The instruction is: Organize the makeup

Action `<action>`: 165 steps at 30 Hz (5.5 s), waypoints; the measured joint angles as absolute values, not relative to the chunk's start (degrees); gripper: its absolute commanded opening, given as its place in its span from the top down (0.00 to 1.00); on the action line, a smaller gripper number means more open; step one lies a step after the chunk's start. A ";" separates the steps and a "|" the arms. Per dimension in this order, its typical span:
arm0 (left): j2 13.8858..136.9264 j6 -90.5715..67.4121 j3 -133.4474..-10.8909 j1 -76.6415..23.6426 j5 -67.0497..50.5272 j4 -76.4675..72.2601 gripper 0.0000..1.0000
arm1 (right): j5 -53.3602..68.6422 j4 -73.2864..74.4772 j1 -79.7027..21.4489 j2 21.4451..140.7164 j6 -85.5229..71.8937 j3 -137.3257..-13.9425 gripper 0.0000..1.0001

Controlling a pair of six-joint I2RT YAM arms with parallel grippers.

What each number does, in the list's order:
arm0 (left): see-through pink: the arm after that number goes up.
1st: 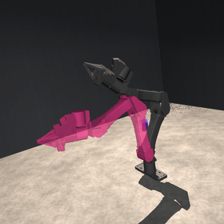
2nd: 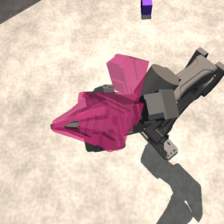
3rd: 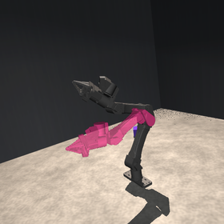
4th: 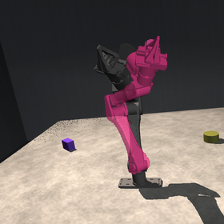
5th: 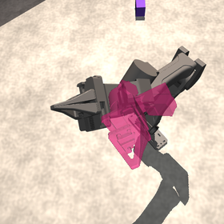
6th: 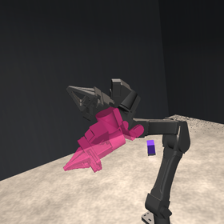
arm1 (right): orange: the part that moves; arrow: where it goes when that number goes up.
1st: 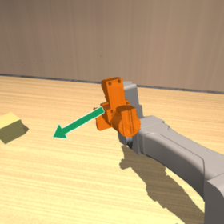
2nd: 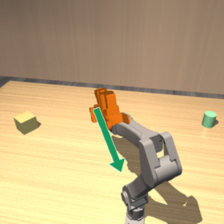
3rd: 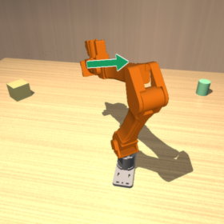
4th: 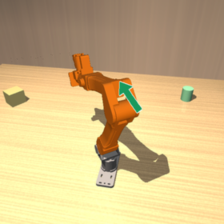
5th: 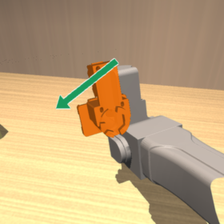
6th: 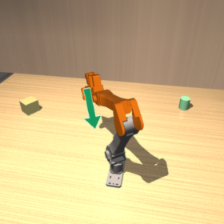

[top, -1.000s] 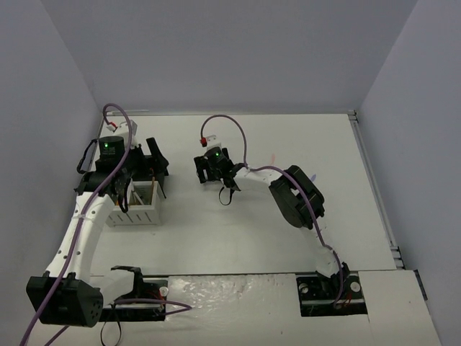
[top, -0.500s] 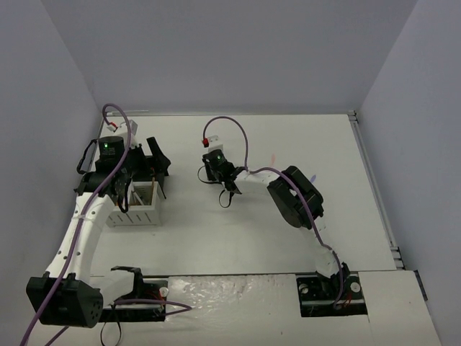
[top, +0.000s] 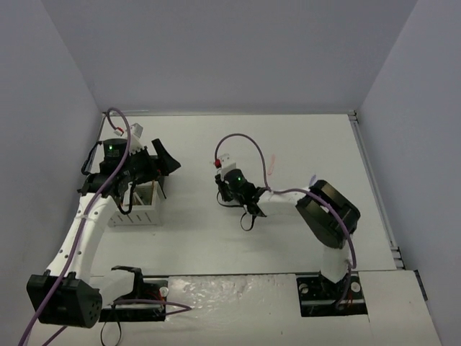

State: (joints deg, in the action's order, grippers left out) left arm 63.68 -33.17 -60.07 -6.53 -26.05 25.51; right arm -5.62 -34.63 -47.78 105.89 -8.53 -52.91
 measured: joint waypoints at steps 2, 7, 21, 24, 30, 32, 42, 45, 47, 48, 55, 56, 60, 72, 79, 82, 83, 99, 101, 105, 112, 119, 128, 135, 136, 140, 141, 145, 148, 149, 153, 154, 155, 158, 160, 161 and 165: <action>63.68 -34.32 -60.13 -8.62 -27.01 25.50 0.03 | -4.02 -35.32 -49.77 100.70 -7.28 -50.11 1.00; 63.77 -36.67 -61.98 -14.45 -28.87 25.76 0.03 | 2.25 -38.07 -53.17 86.80 -5.25 -46.09 1.00; 63.75 -44.13 -64.26 -17.19 -34.29 19.50 0.10 | 12.50 -40.21 -53.19 72.95 -3.90 -45.47 1.00; 63.75 -45.44 -64.51 -17.30 -35.29 17.98 0.19 | 13.30 -40.07 -53.19 72.95 -3.90 -45.41 1.00; 63.93 -47.01 -65.24 -17.92 -36.35 17.06 0.37 | 14.04 -40.03 -53.19 72.76 -3.92 -45.41 1.00; 64.36 -47.17 -65.66 -18.49 -36.46 17.00 0.43 | 14.22 -40.06 -53.19 72.64 -3.92 -45.41 1.00; 65.96 -47.51 -65.94 -19.56 -36.45 16.93 0.67 | 14.58 -40.05 -53.19 72.51 -3.92 -45.41 1.00; 66.00 -47.70 -66.08 -19.64 -36.31 16.93 0.77 | 14.65 -40.08 -53.19 72.51 -3.90 -45.41 1.00; 66.02 -47.75 -66.19 -19.73 -35.89 16.96 0.84 | 14.63 -40.21 -53.19 72.50 -3.90 -45.41 1.00; 66.02 -47.78 -66.19 -19.73 -35.69 16.98 0.87 | 14.63 -40.31 -53.19 72.48 -3.90 -45.41 1.00; 66.00 -48.87 -66.43 -20.23 -35.72 16.37 1.00 | 14.72 -40.50 -53.19 72.47 -3.99 -44.75 0.96; 66.00 -48.86 -66.43 -20.30 -35.66 16.39 1.00 | 14.76 -40.54 -53.19 72.47 -3.99 -44.67 0.90; 66.00 -48.86 -66.41 -20.33 -35.72 16.19 1.00 | 14.88 -40.76 -53.19 72.47 -3.97 -44.64 0.64; 65.56 -47.21 -65.85 -20.45 -33.26 13.20 1.00 | 14.18 -39.15 -53.19 72.45 -3.36 -44.64 0.00; 64.60 -35.76 -64.93 -20.51 -21.99 12.54 1.00 | 8.82 -33.63 -52.46 68.78 -2.92 -42.55 0.00; 62.68 -28.56 -61.00 -20.49 -15.21 7.50 1.00 | 5.52 -31.37 -51.69 65.26 -2.92 -40.62 0.00; 61.92 -26.32 -59.25 -20.40 -13.01 5.53 1.00 | 4.47 -30.65 -51.24 63.95 -2.94 -39.90 0.00; 68.47 -18.63 -43.99 -2.97 -2.68 -24.09 1.00 | 0.38 -24.68 -44.92 50.61 -6.00 -31.04 0.00; 69.43 -18.38 -43.17 -2.56 -3.51 -25.96 1.00 | 0.38 -24.54 -44.78 49.75 -6.06 -30.62 0.00; 70.21 -17.49 -40.34 -1.98 -4.44 -28.99 1.00 | 0.36 -24.30 -44.53 49.17 -6.13 -30.42 0.00; 71.38 -16.51 -38.48 -0.64 -4.43 -30.45 1.00 | 0.33 -23.83 -44.24 48.53 -6.11 -30.39 0.00; 71.25 -16.27 -38.26 -0.62 -3.66 -30.54 0.77 | 0.09 -23.07 -44.18 47.34 -6.11 -30.39 0.00; 71.24 -15.62 -38.22 -0.62 -2.23 -29.27 0.49 | -0.54 -22.84 -44.16 47.33 -6.15 -30.23 0.00; 68.96 -16.77 -41.17 -0.62 -1.46 -21.31 0.05 | -7.99 -19.20 -43.21 48.31 -9.68 -30.74 0.00; 68.62 -17.02 -43.03 -0.62 -1.38 -18.73 0.03 | -10.22 -17.75 -42.90 49.08 -10.74 -31.34 0.00; 66.46 -17.79 -53.32 -0.62 -1.38 -6.85 0.03 | -19.07 -11.00 -40.47 55.53 -15.28 -35.91 0.04; 65.65 -17.81 -55.53 -0.62 -1.59 -4.25 0.03 | -20.48 -9.57 -39.43 57.12 -16.51 -36.86 0.05; 61.47 -17.66 -60.97 -0.62 -3.40 4.66 0.03 | -22.28 -5.17 -30.46 64.00 -21.47 -39.87 0.06; 58.16 -17.53 -61.00 -0.62 -5.45 9.14 0.03 | -21.88 -3.37 -22.35 69.01 -24.50 -40.21 0.06; 57.30 -17.47 -60.69 -0.62 -6.26 10.39 0.03 | -21.79 -2.93 -20.56 70.56 -25.18 -40.23 0.07; 55.48 -17.35 -58.59 -0.62 -9.35 13.10 0.03 | -20.89 -1.23 -16.15 77.07 -27.23 -40.88 0.18; 55.25 -17.36 -57.93 -0.62 -10.13 13.66 0.03 | -20.59 -1.19 -15.50 78.94 -27.50 -41.33 0.22; 55.09 -17.37 -57.31 -0.62 -10.86 14.18 0.03 | -20.29 -1.16 -14.85 80.76 -27.75 -41.74 0.24; 55.31 -17.40 -56.32 -0.62 -12.47 15.66 0.03 | -19.35 -1.24 -13.15 85.57 -28.19 -42.77 0.31; 55.58 -17.42 -56.27 -0.62 -13.34 16.54 0.03 | -18.73 -1.58 -12.13 88.43 -28.41 -43.46 0.35; 55.64 -17.48 -56.27 -0.62 -13.71 16.71 0.03 | -18.30 -1.90 -11.61 89.77 -28.46 -43.78 0.36; 55.61 -17.91 -56.27 -0.62 -15.11 16.93 0.03 | -16.77 -3.93 -9.89 93.55 -28.50 -45.17 0.47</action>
